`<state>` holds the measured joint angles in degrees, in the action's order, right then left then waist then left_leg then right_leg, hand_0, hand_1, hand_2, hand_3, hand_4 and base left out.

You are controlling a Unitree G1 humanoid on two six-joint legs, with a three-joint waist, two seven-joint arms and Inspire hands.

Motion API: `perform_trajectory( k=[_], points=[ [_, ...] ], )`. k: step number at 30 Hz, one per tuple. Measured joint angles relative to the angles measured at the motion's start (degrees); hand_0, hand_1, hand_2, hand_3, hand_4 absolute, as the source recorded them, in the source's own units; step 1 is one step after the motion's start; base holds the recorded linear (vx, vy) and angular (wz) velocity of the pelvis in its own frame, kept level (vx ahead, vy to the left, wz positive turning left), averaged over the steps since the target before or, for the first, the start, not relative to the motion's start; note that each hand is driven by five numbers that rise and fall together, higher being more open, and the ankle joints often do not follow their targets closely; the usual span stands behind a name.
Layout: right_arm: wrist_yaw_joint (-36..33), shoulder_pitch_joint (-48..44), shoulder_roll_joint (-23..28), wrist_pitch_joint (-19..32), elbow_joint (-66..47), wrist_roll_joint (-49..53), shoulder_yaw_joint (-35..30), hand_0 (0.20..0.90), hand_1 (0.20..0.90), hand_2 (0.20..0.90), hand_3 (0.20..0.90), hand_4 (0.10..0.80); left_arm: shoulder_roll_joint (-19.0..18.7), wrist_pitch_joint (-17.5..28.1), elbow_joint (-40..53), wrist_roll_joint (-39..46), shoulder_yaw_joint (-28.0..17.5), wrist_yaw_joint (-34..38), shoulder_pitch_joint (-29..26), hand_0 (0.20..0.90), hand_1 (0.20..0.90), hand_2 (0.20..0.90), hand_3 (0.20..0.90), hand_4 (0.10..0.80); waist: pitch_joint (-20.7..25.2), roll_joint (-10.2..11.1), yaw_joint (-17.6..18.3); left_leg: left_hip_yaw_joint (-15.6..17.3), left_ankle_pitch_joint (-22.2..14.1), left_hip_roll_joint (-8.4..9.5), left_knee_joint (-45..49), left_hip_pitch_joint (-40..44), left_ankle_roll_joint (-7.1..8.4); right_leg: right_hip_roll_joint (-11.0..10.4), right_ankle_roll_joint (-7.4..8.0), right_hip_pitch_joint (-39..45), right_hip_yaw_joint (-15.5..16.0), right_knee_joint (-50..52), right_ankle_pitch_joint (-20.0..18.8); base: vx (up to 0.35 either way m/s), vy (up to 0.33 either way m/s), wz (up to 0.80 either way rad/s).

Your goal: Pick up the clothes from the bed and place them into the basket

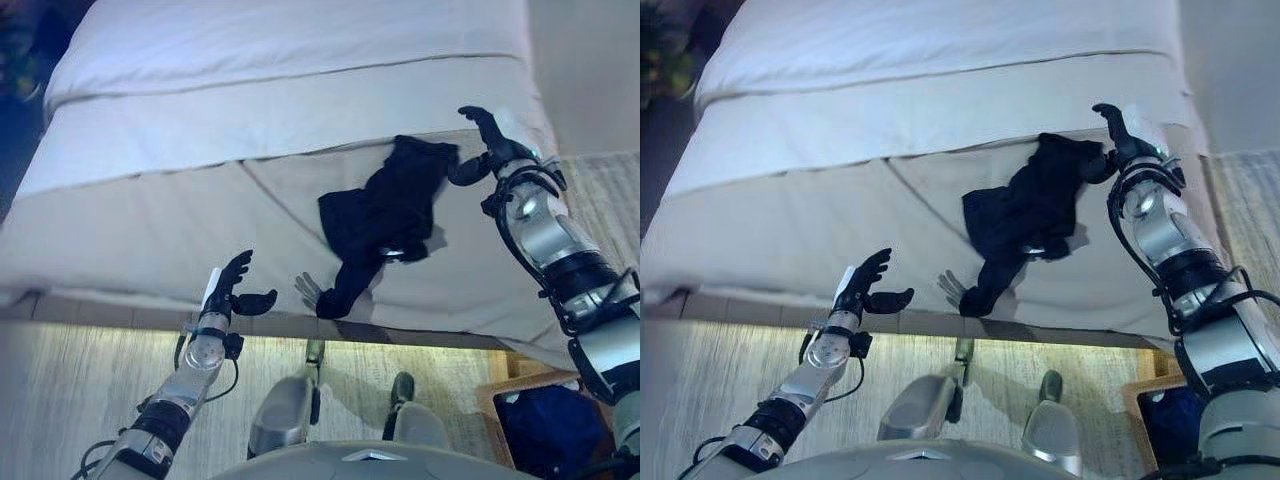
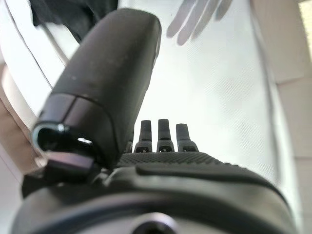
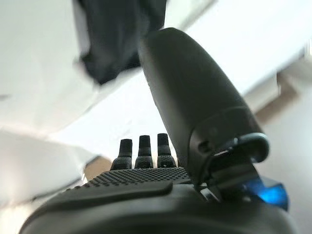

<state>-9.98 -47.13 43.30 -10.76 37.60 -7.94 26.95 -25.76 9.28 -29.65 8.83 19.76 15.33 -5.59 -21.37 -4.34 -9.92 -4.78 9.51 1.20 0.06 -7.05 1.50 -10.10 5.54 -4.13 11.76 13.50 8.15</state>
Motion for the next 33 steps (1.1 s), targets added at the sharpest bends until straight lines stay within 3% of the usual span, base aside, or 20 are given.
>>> perform_trajectory(
  k=[6, 14, 17, 23, 24, 25, 26, 27, 28, 30, 33],
  points=[
    [-1.5, -8.4, -1.0, -0.7, 6.7, 1.2, 1.1, 0.900, 0.900, 0.900, 0.900, 0.800, -1.9, 0.9, 2.0, 1.6, -0.3, 0.1, -1.8, 0.900, 0.900, 0.900, 0.900, 0.800, -9.2, 0.1, -4.0, -0.5, -1.7, 2.89, 7.3, -7.5, -1.23, -4.2, -0.38, -8.6, 0.4, 12.5, 4.0, -0.055, 0.064, 0.22],
    [-0.6, -9.1, -3.4, -4.4, 10.0, 1.2, 3.3, 0.900, 0.900, 0.900, 0.900, 0.800, -1.9, 0.9, 7.9, 2.6, 0.0, 0.8, 0.5, 0.900, 0.900, 0.900, 0.900, 0.800, -9.9, -0.1, -5.4, 0.0, -5.1, 5.01, 16.4, -16.6, -2.56, -7.2, -0.78, -16.9, -0.4, 20.2, 5.5, -0.017, 0.064, 0.08],
    [-0.1, -9.7, -3.8, -5.1, 11.6, 1.2, 3.3, 0.900, 0.900, 0.900, 0.900, 0.800, -2.0, 1.0, 10.7, 3.6, 0.1, 1.5, 0.3, 0.900, 0.900, 0.900, 0.900, 0.800, -9.9, -0.2, -5.5, 0.3, -5.8, 5.04, 19.4, -20.1, -2.84, -7.3, -0.77, -20.5, -1.3, 22.9, 5.7, -0.038, 0.032, -0.03],
    [2.7, -11.1, -4.1, -6.7, 14.3, 1.2, 5.0, 0.900, 0.900, 0.900, 0.900, 0.800, -2.1, 1.2, 12.8, 4.8, 1.1, 2.0, 0.5, 0.900, 0.900, 0.900, 0.900, 0.800, -10.2, -0.6, -5.4, 1.2, -8.5, 4.81, 27.1, -25.4, -2.73, -7.1, -2.25, -26.0, -3.3, 29.6, 7.8, -0.018, 0.003, -0.09],
    [3.6, -11.8, -4.0, -6.9, 14.7, 1.2, 5.3, 0.787, 0.787, 0.787, 0.768, 0.668, -2.1, 1.2, 12.8, 4.8, 1.1, 2.1, 0.5, 0.900, 0.900, 0.900, 0.900, 0.800, -10.2, -0.6, -5.1, 1.3, -8.7, 4.77, 27.8, -26.1, -2.74, -7.1, -2.18, -26.7, -3.5, 30.4, 7.9, -0.020, -0.010, -0.06],
    [4.9, -12.8, -4.0, -7.0, 15.4, 1.3, 5.4, 0.740, 0.740, 0.740, 0.713, 0.613, -2.1, 1.2, 12.9, 4.8, 1.2, 2.2, 0.4, 0.900, 0.900, 0.900, 0.900, 0.800, -10.2, -0.7, -4.8, 1.1, -8.8, 4.73, 28.8, -27.0, -2.60, -7.1, -2.89, -27.7, -3.5, 31.6, 8.4, 0.000, 0.000, 0.00],
    [5.7, -13.4, -4.0, -7.2, 15.6, 1.3, 5.4, 0.599, 0.599, 0.599, 0.549, 0.449, -2.0, 1.2, 12.9, 4.8, 1.2, 2.2, 0.4, 0.900, 0.900, 0.900, 0.900, 0.800, -10.2, -0.7, -4.6, 1.0, -8.8, 4.68, 29.2, -27.6, -2.56, -7.1, -3.26, -28.1, -3.6, 32.1, 8.7, 0.000, 0.000, 0.00],
    [6.3, -13.9, -4.0, -7.3, 16.0, 1.3, 5.4, 0.573, 0.573, 0.573, 0.518, 0.418, -2.0, 1.1, 12.9, 4.8, 1.2, 2.2, 0.4, 0.900, 0.900, 0.900, 0.900, 0.800, -10.2, -0.7, -4.6, 1.0, -8.9, 4.67, 29.5, -27.9, -2.46, -7.1, -3.35, -28.5, -3.6, 32.4, 8.7, -0.013, -0.031, 0.01],
    [6.8, -14.4, -4.0, -7.4, 16.6, 1.3, 5.4, 0.305, 0.305, 0.305, 0.205, 0.105, -2.0, 1.1, 12.9, 4.8, 1.3, 2.2, 0.4, 0.900, 0.900, 0.900, 0.900, 0.800, -10.2, -0.7, -4.6, 1.0, -8.9, 4.68, 29.8, -28.0, -2.39, -7.1, -3.40, -28.7, -3.7, 32.9, 8.7, -0.010, -0.038, 0.01],
    [7.6, -15.0, -3.9, -7.4, 17.7, 1.3, 5.4, 0.300, 0.300, 0.300, 0.200, 0.100, -2.0, 1.0, 12.9, 4.8, 1.3, 2.6, 0.5, 0.900, 0.900, 0.900, 0.900, 0.800, -10.2, -0.7, -4.7, 0.6, -9.3, 4.65, 31.2, -28.5, -1.93, -7.0, -4.36, -29.2, -3.7, 34.2, 9.4, -0.001, -0.047, 0.01],
    [7.6, -15.4, -3.9, -7.3, 18.6, 1.3, 5.4, 0.300, 0.300, 0.300, 0.200, 0.100, -2.0, 1.0, 12.9, 4.8, 1.3, 2.7, 0.5, 0.900, 0.900, 0.900, 0.900, 0.800, -10.2, -0.7, -4.6, 0.4, -9.5, 4.59, 31.9, -28.8, -1.88, -6.9, -4.44, -29.5, -3.8, 35.0, 9.4, 0.007, -0.055, 0.00]
  ],
)
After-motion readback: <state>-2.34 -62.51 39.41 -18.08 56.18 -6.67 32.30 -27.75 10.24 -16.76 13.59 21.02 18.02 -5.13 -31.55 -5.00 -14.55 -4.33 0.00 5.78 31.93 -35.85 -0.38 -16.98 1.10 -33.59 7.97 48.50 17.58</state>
